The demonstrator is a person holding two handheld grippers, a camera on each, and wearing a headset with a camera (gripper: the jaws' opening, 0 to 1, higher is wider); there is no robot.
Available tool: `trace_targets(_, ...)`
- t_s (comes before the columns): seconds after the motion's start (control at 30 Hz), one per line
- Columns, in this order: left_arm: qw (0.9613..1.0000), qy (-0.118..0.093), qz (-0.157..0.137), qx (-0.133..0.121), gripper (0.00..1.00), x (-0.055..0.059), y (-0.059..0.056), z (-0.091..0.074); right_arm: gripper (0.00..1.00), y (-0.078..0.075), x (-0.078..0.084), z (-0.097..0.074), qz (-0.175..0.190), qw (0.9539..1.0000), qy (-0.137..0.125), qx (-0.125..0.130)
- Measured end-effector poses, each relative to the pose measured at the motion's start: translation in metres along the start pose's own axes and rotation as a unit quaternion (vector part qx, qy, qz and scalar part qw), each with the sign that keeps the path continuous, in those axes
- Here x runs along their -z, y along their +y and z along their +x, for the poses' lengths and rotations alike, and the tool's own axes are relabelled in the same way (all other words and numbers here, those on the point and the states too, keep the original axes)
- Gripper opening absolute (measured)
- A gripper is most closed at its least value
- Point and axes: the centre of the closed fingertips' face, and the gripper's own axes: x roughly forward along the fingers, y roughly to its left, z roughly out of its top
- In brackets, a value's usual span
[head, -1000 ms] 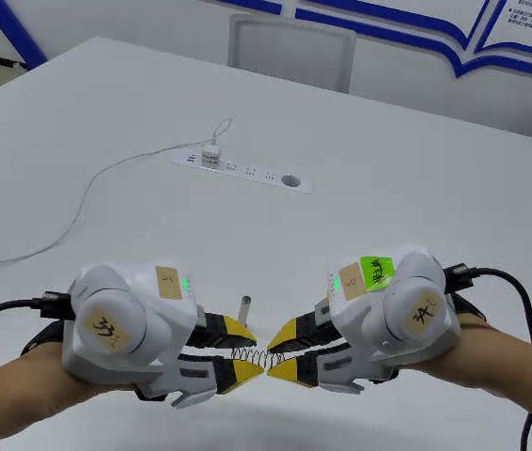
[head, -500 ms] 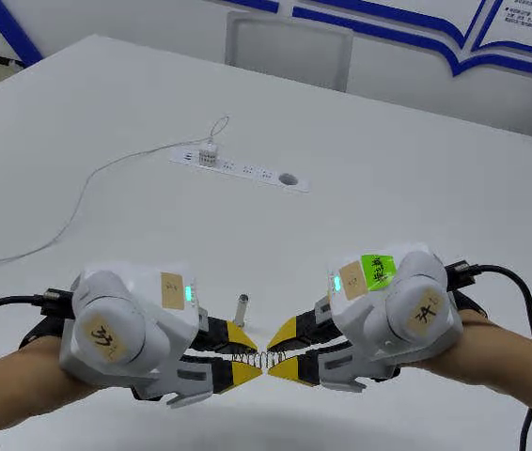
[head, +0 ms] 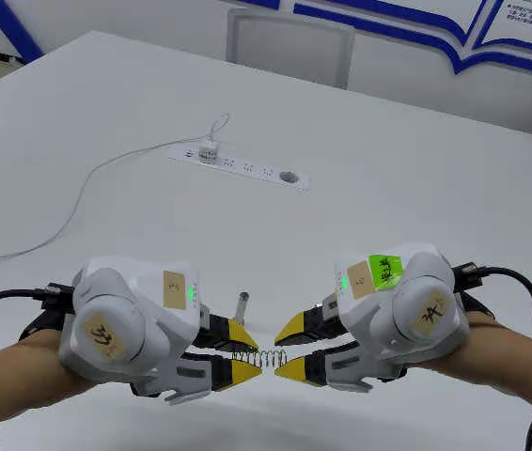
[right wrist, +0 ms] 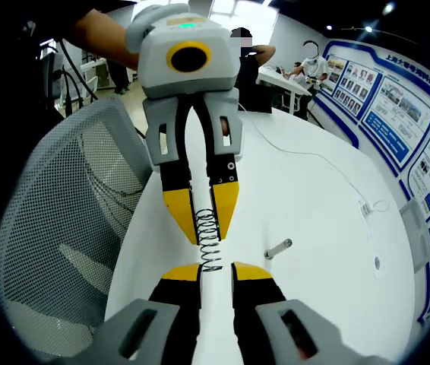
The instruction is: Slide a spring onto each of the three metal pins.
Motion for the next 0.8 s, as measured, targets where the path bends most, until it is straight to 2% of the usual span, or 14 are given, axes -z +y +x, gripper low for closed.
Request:
trace_targets(0.3,0.9999,-0.011,0.0,-0.001,0.1,-0.004,0.001,-0.004,0.11,0.002,-0.006,-0.003,0.044,0.9985,-0.03,-0.015)
trace_targets(0.8,0.9999,-0.003,0.013,0.001,0.1,-0.001,0.0,-0.003,0.11,0.005,-0.024,-0.013,0.055,0.9955,-0.072,-0.029)
